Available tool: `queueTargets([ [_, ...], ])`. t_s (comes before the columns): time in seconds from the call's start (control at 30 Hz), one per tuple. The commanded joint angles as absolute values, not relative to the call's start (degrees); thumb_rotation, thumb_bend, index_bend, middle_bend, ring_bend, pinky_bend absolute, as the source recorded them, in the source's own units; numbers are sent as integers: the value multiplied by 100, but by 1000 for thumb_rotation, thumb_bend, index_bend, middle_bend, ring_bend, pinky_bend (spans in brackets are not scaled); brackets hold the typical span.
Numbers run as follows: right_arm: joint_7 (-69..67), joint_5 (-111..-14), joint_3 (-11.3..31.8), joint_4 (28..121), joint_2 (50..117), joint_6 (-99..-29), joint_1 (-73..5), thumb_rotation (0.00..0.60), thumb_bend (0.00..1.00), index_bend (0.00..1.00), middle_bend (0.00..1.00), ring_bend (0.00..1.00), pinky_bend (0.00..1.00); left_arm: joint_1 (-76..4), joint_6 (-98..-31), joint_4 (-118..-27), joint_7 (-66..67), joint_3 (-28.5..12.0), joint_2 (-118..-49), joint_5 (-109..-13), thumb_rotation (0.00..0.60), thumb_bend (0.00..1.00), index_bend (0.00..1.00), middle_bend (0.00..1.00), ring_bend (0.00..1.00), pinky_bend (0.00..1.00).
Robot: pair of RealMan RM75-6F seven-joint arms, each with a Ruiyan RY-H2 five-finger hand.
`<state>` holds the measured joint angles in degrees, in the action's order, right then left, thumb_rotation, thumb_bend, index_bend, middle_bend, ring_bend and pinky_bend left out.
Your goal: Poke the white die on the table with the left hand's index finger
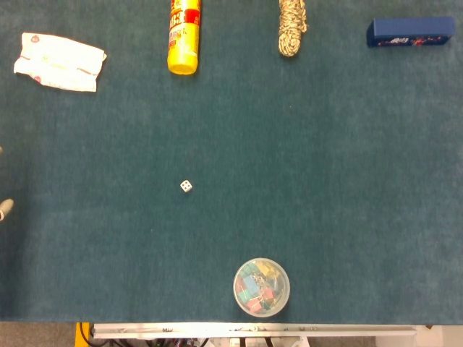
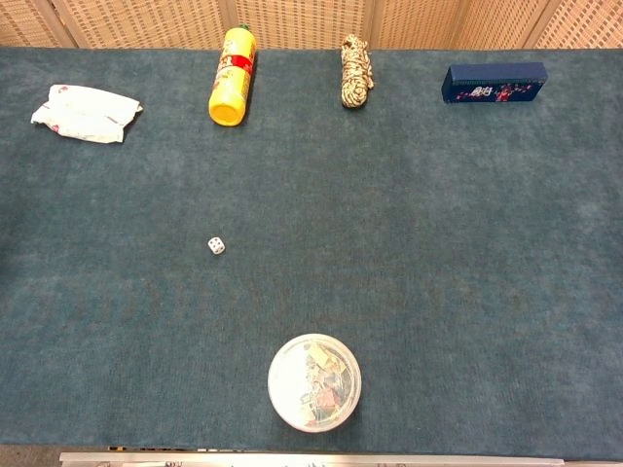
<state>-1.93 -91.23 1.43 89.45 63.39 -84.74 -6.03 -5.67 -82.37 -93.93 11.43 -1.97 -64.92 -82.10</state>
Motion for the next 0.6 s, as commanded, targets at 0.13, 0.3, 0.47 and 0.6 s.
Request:
queueTargets([
  [0.13,-219,-9152,131,8950,6338,-8475,-606,600,51,410,413,380,565,-536,-8283,-9406,1045,-159,-6455,-8285,600,24,288,189,153,382],
  [0.3,-220,-9128,139,8951,6332,-8417,-636,600,52,410,413,380,560,-532,-8275,-9414,1005,-135,-6444,-8321,600,24,288,189,153,382],
  [0.47,-231,-9108,146,8955,6323,-8380,-657,600,52,410,413,379,560,-536,-8247,-9400,981,-118,-6445,-8331,600,27,288,189,153,382],
  [0.6,-265,-9101,148,8969,6306,-8386,-654,600,53,410,413,377,560,-552,-8218,-9380,918,-93,-6450,-8389,600,116,288,189,153,382],
])
